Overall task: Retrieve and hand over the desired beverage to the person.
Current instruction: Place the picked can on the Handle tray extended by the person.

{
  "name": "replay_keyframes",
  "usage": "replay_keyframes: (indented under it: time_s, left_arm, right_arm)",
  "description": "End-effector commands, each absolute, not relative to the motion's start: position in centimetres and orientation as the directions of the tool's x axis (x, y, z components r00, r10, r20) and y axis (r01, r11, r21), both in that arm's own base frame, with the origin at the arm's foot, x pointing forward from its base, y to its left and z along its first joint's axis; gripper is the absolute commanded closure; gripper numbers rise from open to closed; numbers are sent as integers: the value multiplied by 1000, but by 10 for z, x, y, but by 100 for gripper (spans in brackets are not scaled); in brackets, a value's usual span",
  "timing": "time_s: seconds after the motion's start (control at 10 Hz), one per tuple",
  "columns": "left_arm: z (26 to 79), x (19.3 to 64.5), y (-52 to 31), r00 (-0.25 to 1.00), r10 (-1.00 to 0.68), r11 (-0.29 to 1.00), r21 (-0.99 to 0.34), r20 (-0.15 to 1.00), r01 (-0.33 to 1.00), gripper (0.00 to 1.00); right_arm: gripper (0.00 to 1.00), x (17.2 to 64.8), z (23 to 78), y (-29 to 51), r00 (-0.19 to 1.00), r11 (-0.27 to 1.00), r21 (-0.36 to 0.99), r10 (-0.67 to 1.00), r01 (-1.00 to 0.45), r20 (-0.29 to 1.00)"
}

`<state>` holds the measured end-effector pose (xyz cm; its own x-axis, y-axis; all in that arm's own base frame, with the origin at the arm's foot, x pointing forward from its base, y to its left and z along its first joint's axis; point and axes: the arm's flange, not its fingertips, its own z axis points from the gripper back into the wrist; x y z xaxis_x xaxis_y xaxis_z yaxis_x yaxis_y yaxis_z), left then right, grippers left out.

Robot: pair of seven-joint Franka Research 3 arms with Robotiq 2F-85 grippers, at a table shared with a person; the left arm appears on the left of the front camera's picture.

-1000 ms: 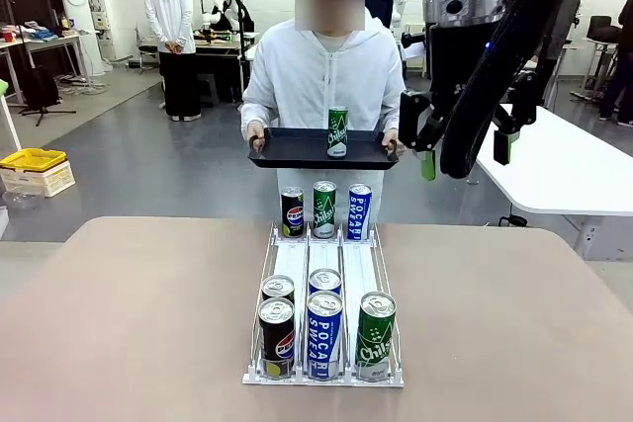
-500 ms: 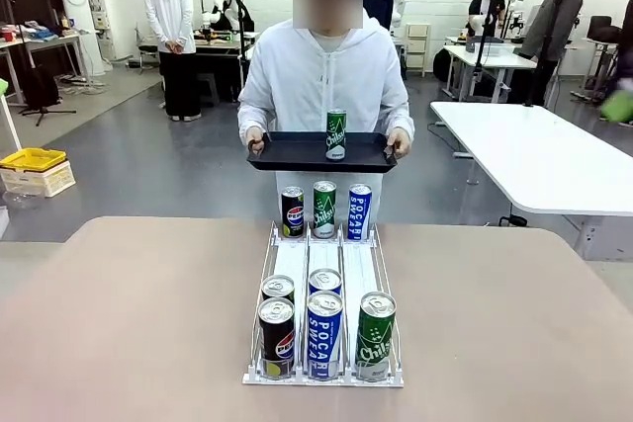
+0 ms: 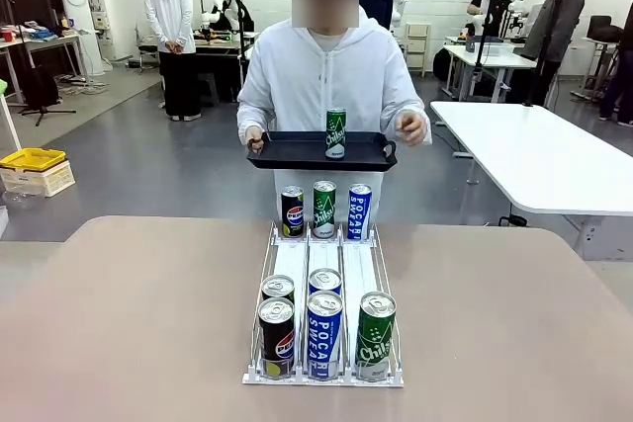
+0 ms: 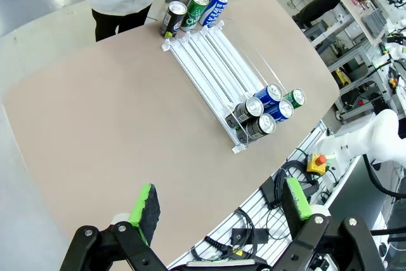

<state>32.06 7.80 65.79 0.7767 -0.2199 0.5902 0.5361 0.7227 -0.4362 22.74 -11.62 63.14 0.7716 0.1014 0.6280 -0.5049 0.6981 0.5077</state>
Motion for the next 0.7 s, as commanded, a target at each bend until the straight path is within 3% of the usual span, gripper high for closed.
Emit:
replay_keyframes:
  time_s: [0.0, 0.1, 0.2, 0.6]
  left_arm:
    - [658, 320, 80, 762, -233, 708, -432, 604, 559, 0]
    - [658, 320, 80, 762, -233, 708, -432, 604, 559, 0]
    - [658, 320, 80, 762, -233, 708, -432, 604, 559, 0]
    - [658, 320, 80, 762, -233, 708, -432, 604, 559, 0]
  right_arm:
    - [0, 220, 640, -107, 769, 735, 509, 25, -447, 639]
    - [0, 222, 642, -106, 800, 749, 562, -73, -350, 595]
    - [0, 223, 635, -118, 772, 714, 506, 76, -484, 631]
    - [0, 223, 635, -118, 772, 714, 506, 76, -484, 631]
